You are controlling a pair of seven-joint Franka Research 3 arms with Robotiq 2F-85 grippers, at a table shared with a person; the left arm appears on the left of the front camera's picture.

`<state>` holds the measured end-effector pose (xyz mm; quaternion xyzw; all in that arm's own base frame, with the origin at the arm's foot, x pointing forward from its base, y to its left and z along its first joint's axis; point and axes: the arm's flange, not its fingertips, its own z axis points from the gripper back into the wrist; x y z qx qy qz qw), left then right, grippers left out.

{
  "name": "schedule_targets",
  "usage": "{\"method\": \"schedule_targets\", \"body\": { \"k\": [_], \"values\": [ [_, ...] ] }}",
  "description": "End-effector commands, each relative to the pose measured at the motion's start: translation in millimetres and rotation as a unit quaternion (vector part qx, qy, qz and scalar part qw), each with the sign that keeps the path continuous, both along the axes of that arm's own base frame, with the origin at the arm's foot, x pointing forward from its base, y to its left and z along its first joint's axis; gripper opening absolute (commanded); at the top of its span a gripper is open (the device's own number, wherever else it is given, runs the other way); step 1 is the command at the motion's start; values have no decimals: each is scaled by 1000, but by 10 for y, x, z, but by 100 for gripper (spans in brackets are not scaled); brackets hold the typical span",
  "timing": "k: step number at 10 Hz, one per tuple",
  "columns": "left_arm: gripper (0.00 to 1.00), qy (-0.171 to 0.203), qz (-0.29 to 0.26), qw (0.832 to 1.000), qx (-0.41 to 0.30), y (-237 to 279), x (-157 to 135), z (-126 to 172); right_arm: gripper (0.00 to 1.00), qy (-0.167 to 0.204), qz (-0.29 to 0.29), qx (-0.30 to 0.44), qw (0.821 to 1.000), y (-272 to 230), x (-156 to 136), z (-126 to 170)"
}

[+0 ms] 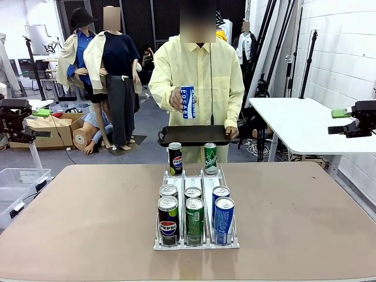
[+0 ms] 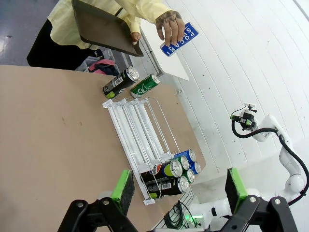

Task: Retrieve and hand over the desired beverage to the person.
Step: Pick up a can of the same type that the person held from the Automatic Can Dispenser.

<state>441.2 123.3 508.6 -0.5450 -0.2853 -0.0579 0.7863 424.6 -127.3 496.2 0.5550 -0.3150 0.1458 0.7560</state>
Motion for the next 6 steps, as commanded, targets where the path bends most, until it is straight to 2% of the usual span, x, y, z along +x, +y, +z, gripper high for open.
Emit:
{"method": "schedule_targets", "body": {
  "k": [1,6],
  "values": [
    [100,-2,2,1000,0,5,0,13,100,1,4,4,1000,1,-9,-2],
    [100,-2,2,1000,0,5,0,13,100,1,4,4,1000,1,-9,-2]
  ]
}}
